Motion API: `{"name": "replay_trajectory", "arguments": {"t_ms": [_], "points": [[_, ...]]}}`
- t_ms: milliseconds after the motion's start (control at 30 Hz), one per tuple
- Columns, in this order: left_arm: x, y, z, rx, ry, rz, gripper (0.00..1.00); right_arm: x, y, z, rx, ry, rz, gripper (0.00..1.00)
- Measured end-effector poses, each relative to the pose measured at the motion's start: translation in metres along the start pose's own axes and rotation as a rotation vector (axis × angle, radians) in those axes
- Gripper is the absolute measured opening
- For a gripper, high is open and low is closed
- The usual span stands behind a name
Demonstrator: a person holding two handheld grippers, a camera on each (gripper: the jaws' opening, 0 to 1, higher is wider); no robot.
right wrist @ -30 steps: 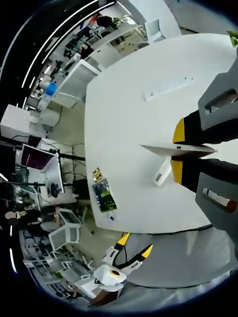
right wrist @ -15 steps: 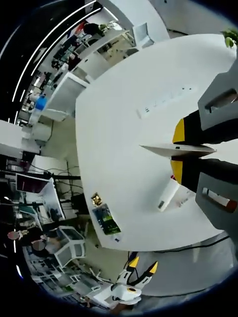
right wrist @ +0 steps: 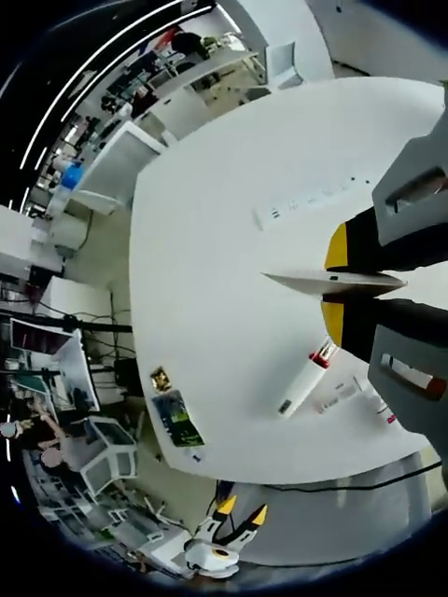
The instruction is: Arrange the skincare products in the storage area until every visible bottle or jar stands upright without overlapping.
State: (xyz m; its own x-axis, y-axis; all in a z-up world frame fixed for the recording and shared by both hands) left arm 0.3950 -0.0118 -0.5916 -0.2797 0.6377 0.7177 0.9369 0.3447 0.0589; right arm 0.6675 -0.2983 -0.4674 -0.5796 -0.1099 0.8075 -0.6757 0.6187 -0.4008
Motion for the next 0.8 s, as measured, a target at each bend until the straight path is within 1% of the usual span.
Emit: {"name": "replay_trajectory", "arguments": {"t_ms": [67,167,233,267,500,667,800], "points": [[0.0,0.0,0.001,0.005,0.002,0.002,0.3,-0.002,-0.003,0.001,0.016,0.0,-0.007,0.01],[0.0,0.001,0.002,0.018,0.007,0.0,0.27,-0.008,-0.007,0.003,0.016,-0.005,-0.021,0.0],[0.0,0.001,0.003,0.025,0.008,0.0,0.27,-0.012,-0.004,0.004,0.025,-0.013,-0.048,0.0],[0.0,0.001,0.003,0.024,0.012,0.001,0.27,-0.016,0.0,0.004,0.054,-0.028,-0.07,0.01],[-0.001,0.0,0.005,0.026,0.025,0.007,0.25,-0.038,0.009,0.008,0.1,-0.012,-0.099,0.01],[-0.001,0.0,0.006,0.028,0.034,0.011,0.24,-0.051,0.014,0.015,0.081,-0.007,-0.136,0.01],[-0.001,0.0,0.008,0.031,0.044,0.013,0.23,-0.057,0.021,0.02,0.086,0.003,-0.157,0.01]]}}
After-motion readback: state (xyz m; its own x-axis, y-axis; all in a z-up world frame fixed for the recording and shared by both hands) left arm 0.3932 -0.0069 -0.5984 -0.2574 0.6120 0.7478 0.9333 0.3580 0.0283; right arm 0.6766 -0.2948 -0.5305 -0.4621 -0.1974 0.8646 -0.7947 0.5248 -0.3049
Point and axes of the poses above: the point that each gripper's makers call its tool centre point, and the gripper's own axes: x roughly backward along the fingers, y roughly to its left, z roughly out of its underside, the point moved 4 cm from there along x, roughly backward along the fingers, and after that the axes turned 14 degrees about z, right-handed, at the moved point
